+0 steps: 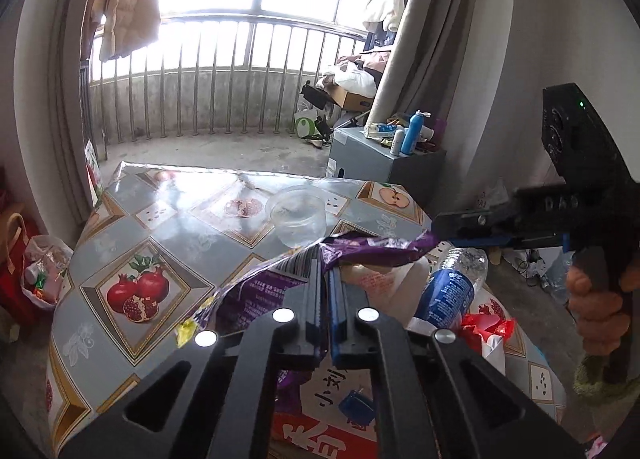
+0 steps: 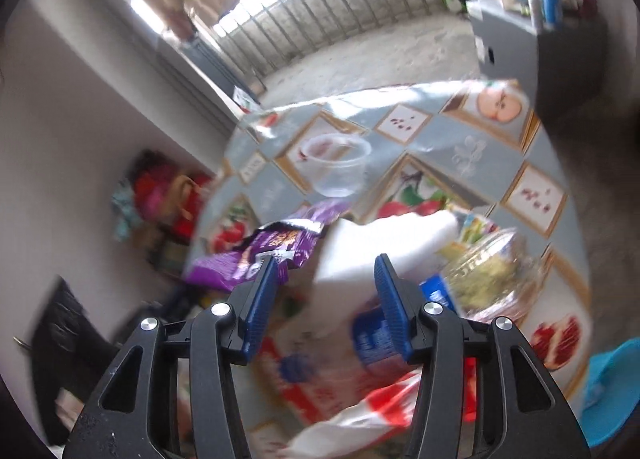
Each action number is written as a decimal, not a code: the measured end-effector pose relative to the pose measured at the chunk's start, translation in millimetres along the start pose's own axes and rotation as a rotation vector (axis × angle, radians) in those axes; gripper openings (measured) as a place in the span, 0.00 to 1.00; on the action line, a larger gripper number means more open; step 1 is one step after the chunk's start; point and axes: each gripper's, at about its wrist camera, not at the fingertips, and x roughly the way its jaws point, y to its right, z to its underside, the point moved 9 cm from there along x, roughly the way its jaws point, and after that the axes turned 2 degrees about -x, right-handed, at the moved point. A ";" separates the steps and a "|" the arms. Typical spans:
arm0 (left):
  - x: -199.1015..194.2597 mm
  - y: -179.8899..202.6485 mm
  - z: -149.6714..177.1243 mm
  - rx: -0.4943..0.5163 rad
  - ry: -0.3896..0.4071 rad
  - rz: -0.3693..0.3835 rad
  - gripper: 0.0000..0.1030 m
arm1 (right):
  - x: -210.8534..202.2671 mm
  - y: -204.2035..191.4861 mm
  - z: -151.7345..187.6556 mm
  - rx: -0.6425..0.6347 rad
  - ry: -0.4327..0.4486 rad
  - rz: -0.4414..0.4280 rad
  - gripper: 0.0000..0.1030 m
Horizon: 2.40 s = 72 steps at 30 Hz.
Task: Collect trash
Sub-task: 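Grasp the white tissue with the right gripper while the left gripper lifts the purple packet, then carry packet and tissue to the blue wastebasket and release both inside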
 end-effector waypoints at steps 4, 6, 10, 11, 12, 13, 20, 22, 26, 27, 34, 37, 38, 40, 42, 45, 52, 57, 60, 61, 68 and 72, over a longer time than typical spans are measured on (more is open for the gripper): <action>3.2 -6.8 -2.1 -0.047 -0.004 0.001 0.01 | 13.0 5.7 8.0 -0.106 -0.016 0.089 0.46; 3.3 -10.6 -3.8 -0.060 0.000 -0.006 0.01 | 11.0 8.7 6.4 -0.121 0.003 0.116 0.45; 0.5 -16.6 -9.4 -0.086 0.019 -0.009 0.01 | 6.4 6.7 4.2 -0.186 0.015 0.135 0.45; -0.2 -17.5 -10.7 -0.089 0.023 -0.011 0.01 | 8.8 4.2 6.2 -0.208 0.000 0.144 0.45; -0.8 -18.4 -11.7 -0.094 0.026 -0.012 0.01 | 14.8 3.9 8.6 -0.235 -0.017 0.160 0.45; -1.1 -18.7 -12.6 -0.100 0.027 -0.009 0.01 | 18.0 2.5 11.4 -0.249 -0.027 0.170 0.45; -1.2 -18.0 -13.9 -0.114 0.024 -0.006 0.01 | 45.9 10.7 16.5 -0.264 -0.087 0.212 0.25; -1.3 -17.9 -14.2 -0.114 0.026 -0.006 0.01 | 46.4 12.8 18.3 -0.246 -0.097 0.206 0.15; -2.9 -19.2 -15.9 -0.116 0.039 -0.013 0.01 | 37.2 16.2 15.0 -0.199 -0.075 0.182 0.01; -4.0 -20.0 -16.5 -0.117 0.043 -0.015 0.01 | 31.6 16.4 12.1 -0.187 -0.057 0.174 0.01; -23.4 -29.6 -25.6 -0.129 0.089 -0.040 0.01 | -17.5 12.8 -17.7 -0.109 0.091 0.105 0.00; -42.1 -30.6 -33.8 -0.130 0.126 -0.047 0.01 | -40.4 6.7 -26.4 -0.085 0.147 0.065 0.00; -49.4 -29.9 -37.0 -0.130 0.138 -0.045 0.01 | -47.6 4.9 -27.8 -0.081 0.164 0.056 0.00; -64.3 -26.4 -43.3 -0.129 0.162 -0.031 0.00 | -63.8 0.2 -29.2 -0.075 0.197 0.039 0.00; -81.0 -18.9 -49.9 -0.122 0.187 -0.013 0.00 | -81.6 -3.8 -28.6 -0.074 0.231 0.032 0.00; -109.5 1.0 -59.8 -0.111 0.222 0.048 0.00 | -112.5 -8.0 -25.2 -0.081 0.290 0.025 0.00; -153.0 77.0 -74.8 -0.043 0.250 0.226 0.00 | -195.6 1.8 0.1 -0.049 0.423 0.020 0.00; -161.8 154.2 -75.3 0.040 0.219 0.376 0.00 | -259.1 41.4 39.8 0.036 0.513 0.073 0.00; -154.5 214.7 -67.8 0.106 0.169 0.476 0.00 | -290.1 74.2 70.2 0.108 0.551 0.136 0.00; -149.7 237.1 -63.0 0.133 0.145 0.507 0.00 | -300.9 88.1 83.5 0.139 0.562 0.162 0.00; -84.5 393.5 -4.1 0.299 -0.117 0.679 0.00 | -342.3 185.6 176.3 0.392 0.592 0.296 0.00; -28.0 476.4 49.6 0.393 -0.310 0.697 0.00 | -338.3 250.4 228.9 0.578 0.585 0.320 0.00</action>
